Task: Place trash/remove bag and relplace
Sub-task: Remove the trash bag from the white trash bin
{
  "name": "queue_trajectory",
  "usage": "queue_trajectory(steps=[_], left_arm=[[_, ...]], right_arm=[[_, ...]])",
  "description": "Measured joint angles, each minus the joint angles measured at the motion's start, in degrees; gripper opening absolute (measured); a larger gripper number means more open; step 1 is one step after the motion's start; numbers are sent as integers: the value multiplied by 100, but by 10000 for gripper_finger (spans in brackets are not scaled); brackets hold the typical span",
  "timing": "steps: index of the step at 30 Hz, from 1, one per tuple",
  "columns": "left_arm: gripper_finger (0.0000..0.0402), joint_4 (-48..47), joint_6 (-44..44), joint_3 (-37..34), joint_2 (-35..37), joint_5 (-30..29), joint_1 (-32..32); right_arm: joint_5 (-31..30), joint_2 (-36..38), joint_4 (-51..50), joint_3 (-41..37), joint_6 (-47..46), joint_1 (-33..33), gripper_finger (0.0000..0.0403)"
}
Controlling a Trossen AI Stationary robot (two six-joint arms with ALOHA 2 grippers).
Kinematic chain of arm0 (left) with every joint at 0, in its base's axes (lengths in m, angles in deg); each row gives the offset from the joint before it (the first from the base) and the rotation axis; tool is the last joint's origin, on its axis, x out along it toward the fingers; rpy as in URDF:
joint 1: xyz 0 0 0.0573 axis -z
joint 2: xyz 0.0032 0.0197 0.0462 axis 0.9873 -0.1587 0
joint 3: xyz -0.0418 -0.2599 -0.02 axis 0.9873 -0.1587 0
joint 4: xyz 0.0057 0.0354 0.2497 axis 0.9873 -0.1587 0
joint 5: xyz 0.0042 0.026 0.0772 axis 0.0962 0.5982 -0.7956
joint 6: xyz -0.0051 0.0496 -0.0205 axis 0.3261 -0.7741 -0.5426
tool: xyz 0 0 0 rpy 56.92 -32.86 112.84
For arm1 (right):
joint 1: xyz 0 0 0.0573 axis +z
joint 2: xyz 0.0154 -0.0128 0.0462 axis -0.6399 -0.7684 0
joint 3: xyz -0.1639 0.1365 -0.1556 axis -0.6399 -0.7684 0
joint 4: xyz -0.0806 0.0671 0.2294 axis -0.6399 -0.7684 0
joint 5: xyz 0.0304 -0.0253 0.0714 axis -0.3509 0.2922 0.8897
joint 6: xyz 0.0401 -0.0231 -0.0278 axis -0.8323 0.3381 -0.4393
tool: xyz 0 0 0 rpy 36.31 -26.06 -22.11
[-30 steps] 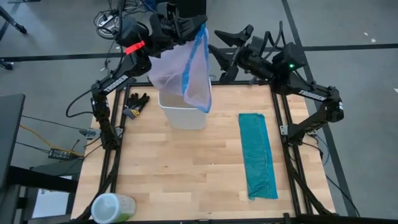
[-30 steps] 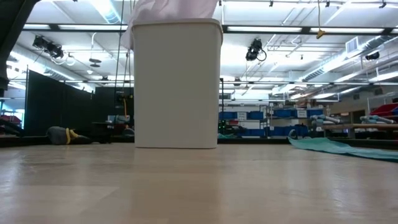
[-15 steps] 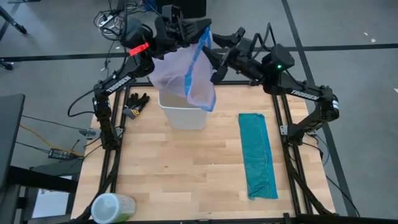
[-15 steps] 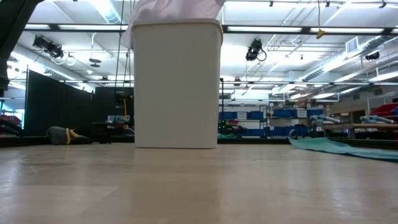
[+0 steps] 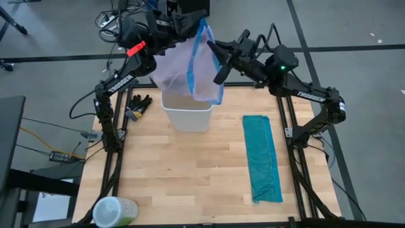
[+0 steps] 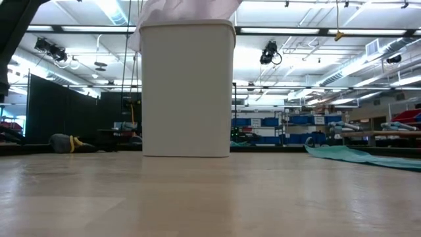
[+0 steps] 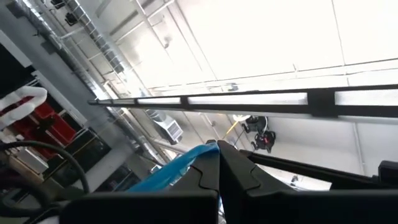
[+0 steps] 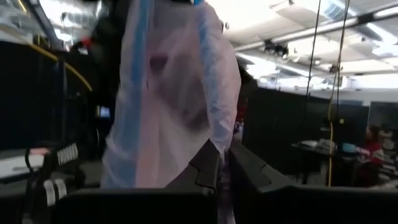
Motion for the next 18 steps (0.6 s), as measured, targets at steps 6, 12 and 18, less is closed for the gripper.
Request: queue_trajectory(steps=[6, 12, 18], left_arm=[[4, 190, 295, 0, -2, -2, -222], [4, 368, 532, -1, -2, 50, -457], [4, 400, 565, -2, -2, 260, -765]], right_arm=[[-1, 0, -496, 0, -26, 8, 10], [-37, 7, -911, 9, -28, 72, 4], [-237, 11, -1241, 11, -32, 73, 2]])
